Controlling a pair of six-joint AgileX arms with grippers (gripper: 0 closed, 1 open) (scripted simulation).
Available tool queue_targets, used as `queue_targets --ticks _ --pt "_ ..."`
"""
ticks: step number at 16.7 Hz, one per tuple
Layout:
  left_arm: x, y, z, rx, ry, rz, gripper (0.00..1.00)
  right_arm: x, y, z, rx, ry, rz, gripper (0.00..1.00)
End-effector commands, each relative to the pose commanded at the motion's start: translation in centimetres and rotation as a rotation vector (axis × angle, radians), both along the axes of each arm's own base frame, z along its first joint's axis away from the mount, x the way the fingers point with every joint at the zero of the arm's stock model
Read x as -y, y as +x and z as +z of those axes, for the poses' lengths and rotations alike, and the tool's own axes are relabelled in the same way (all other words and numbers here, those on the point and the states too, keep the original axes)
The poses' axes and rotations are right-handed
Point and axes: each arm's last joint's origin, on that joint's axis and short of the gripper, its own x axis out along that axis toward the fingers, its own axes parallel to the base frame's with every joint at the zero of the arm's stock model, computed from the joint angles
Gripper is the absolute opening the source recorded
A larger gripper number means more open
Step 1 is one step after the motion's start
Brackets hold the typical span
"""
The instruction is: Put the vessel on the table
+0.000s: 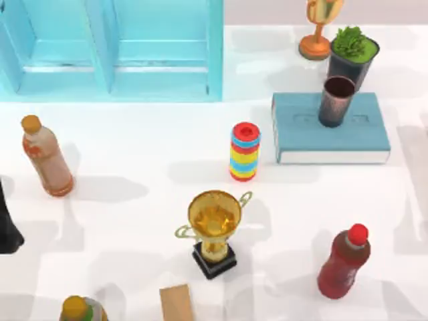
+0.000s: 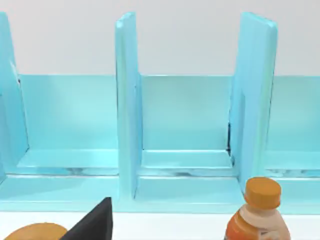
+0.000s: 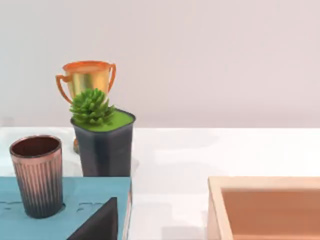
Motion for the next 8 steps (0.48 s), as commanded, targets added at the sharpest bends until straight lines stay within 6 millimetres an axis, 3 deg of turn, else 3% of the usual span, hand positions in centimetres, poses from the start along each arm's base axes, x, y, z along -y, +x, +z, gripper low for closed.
queue_targets --ticks 4,8 --pt "0.0 0.0 0.0 0.000 0.000 0.000 1.00 0.0 0.0 0.5 -0.024 0.004 -0.005 1.00" --pt "0.0 0.0 0.0 0.000 0.000 0.000 1.00 0.3 0.3 4.0 -0.159 0.034 -0.038 1.00"
